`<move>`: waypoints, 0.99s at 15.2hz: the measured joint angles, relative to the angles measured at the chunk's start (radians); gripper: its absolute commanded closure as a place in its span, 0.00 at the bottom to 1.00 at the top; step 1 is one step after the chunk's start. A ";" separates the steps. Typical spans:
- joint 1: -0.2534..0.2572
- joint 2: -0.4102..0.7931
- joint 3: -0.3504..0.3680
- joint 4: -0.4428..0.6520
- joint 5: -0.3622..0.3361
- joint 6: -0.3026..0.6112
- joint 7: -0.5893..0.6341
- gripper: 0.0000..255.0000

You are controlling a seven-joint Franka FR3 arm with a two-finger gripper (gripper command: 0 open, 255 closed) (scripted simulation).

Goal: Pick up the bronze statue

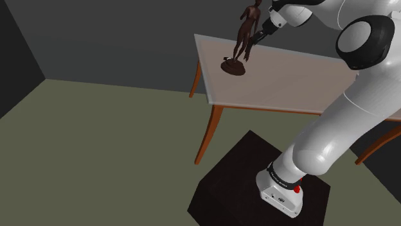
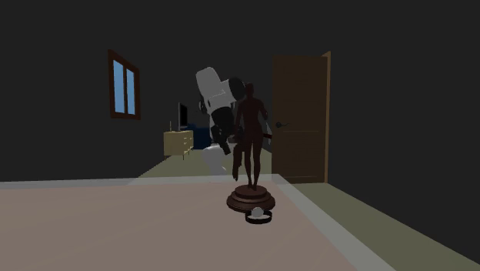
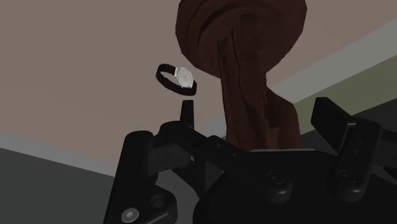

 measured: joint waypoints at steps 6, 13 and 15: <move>-0.001 0.013 -0.003 -0.061 0.032 0.064 -0.041 0.00; 0.000 0.015 -0.002 -0.065 0.036 0.072 -0.044 1.00; 0.000 0.016 -0.003 -0.064 0.037 0.071 -0.045 1.00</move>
